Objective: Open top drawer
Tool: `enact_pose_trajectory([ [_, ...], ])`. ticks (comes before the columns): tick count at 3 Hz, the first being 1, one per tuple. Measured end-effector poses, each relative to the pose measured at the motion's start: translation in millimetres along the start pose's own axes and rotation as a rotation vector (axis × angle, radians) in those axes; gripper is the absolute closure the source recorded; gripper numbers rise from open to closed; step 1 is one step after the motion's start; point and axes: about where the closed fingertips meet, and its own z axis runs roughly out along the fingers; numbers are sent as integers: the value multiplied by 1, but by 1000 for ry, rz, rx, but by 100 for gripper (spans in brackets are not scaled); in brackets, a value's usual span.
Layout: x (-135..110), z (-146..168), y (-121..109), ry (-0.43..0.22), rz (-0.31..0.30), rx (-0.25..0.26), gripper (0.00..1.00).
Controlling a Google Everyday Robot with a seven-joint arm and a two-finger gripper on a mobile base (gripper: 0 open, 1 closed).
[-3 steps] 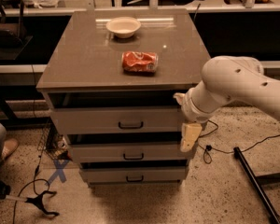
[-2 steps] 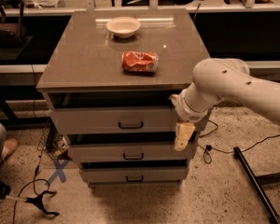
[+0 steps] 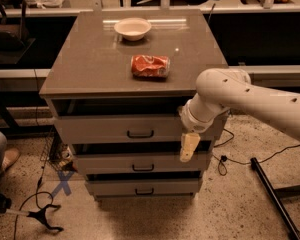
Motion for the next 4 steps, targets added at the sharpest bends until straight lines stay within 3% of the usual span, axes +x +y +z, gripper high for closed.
enact_pose_trajectory([
  [2,18,-12,11,-6,67,37,49],
  [4,15,-21,9,-6,67,37,96],
])
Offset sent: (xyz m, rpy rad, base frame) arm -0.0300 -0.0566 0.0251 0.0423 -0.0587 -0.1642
